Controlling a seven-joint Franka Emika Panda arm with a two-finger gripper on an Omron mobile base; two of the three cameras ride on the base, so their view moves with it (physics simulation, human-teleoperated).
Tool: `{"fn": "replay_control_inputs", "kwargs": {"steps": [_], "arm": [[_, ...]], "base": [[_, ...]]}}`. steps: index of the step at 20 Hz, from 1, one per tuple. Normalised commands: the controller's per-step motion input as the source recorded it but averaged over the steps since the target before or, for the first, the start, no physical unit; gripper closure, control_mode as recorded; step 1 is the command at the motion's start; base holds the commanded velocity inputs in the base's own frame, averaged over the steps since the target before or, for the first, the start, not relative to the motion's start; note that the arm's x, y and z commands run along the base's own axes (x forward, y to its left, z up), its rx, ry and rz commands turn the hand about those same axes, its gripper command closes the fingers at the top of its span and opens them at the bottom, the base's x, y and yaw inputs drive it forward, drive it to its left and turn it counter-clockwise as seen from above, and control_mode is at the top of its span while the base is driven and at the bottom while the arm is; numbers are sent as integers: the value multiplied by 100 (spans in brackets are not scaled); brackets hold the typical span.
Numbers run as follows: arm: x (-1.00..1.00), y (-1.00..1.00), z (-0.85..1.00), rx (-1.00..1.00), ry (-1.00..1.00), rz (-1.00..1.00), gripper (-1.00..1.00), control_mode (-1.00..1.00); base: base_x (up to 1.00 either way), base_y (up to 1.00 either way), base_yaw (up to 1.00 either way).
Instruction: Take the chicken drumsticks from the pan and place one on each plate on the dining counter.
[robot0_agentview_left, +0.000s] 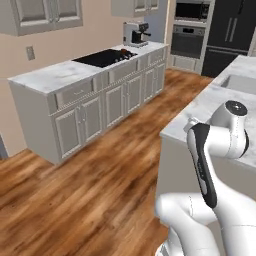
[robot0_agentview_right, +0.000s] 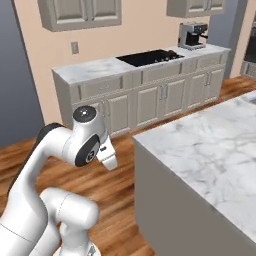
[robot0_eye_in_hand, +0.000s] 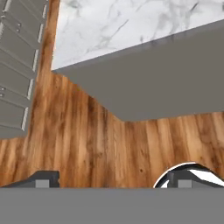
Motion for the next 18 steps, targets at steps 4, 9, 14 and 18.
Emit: {"fn": "replay_control_inputs", "kwargs": {"steps": [4, 9, 14, 18], "arm": [[0, 0, 0, 0, 0, 0, -100, 100], [0, 0, 0, 0, 0, 0, -100, 100], [0, 0, 0, 0, 0, 0, -100, 100], [0, 0, 0, 0, 0, 0, -100, 100]], "base": [[100, 100, -31], [100, 100, -44], [100, 100, -43], [100, 100, -41]]}}
